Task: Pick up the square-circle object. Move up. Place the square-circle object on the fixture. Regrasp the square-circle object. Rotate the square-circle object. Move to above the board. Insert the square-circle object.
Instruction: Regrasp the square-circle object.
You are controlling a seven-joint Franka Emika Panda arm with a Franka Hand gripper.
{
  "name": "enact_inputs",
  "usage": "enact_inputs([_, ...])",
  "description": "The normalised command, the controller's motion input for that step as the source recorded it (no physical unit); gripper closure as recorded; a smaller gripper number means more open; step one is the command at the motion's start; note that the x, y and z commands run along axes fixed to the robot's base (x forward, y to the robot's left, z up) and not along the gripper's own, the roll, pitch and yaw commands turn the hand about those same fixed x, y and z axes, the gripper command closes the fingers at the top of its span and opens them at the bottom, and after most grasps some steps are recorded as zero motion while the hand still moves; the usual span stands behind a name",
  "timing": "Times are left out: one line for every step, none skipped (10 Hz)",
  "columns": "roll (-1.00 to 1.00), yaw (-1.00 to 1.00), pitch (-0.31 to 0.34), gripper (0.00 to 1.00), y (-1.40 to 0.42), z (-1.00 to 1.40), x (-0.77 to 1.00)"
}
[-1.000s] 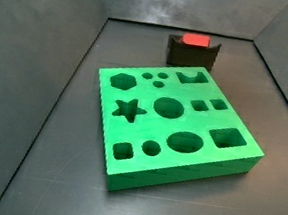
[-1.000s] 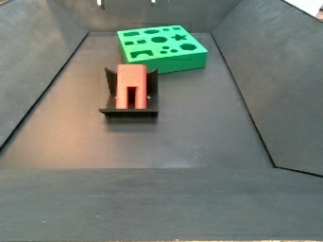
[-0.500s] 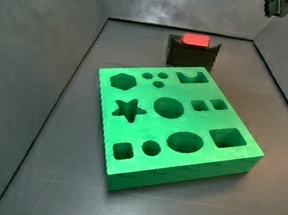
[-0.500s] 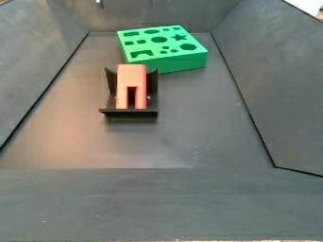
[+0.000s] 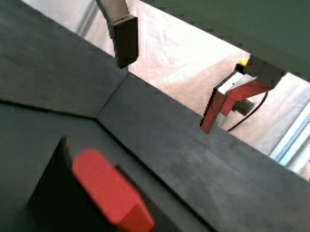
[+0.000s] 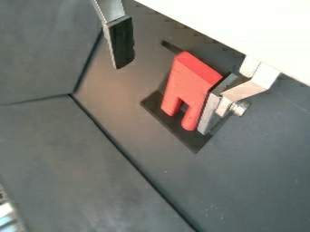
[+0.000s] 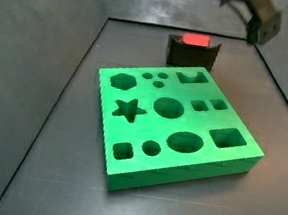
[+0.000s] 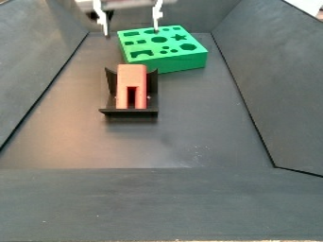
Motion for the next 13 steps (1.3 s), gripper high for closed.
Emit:
enact_inputs([0.14, 0.18, 0.0, 0.0, 0.05, -1.0, 0.09])
enact_inputs([0.13, 0.16, -0.031, 0.0, 0.04, -1.0, 0.1])
enact_inputs([0.11, 0.13, -0.063, 0.0, 0.03, -1.0, 0.12])
enact_inputs([0.1, 0.11, -0.081, 0.0, 0.03, -1.0, 0.12])
enact_inputs([0.1, 0.08, -0.096, 0.0, 0.02, -1.0, 0.13])
enact_inputs([0.09, 0.05, -0.102, 0.0, 0.01, -0.86, 0.12])
enact_inputs([0.08, 0.02, -0.098, 0.0, 0.01, -0.66, 0.09])
enact_inputs([0.08, -0.01, -0.089, 0.0, 0.0, -0.51, 0.08])
enact_inputs([0.08, -0.02, -0.078, 0.0, 0.0, -0.36, 0.07])
enact_inputs([0.06, -0.03, -0.042, 0.0, 0.0, -0.19, 0.05])
enact_inputs([0.06, -0.03, -0.04, 0.0, -0.01, -0.17, 0.02])
enact_inputs([0.06, -0.03, -0.039, 0.0, -0.01, -0.17, 0.02])
enact_inputs([0.06, -0.03, -0.039, 0.0, -0.01, -0.17, 0.02])
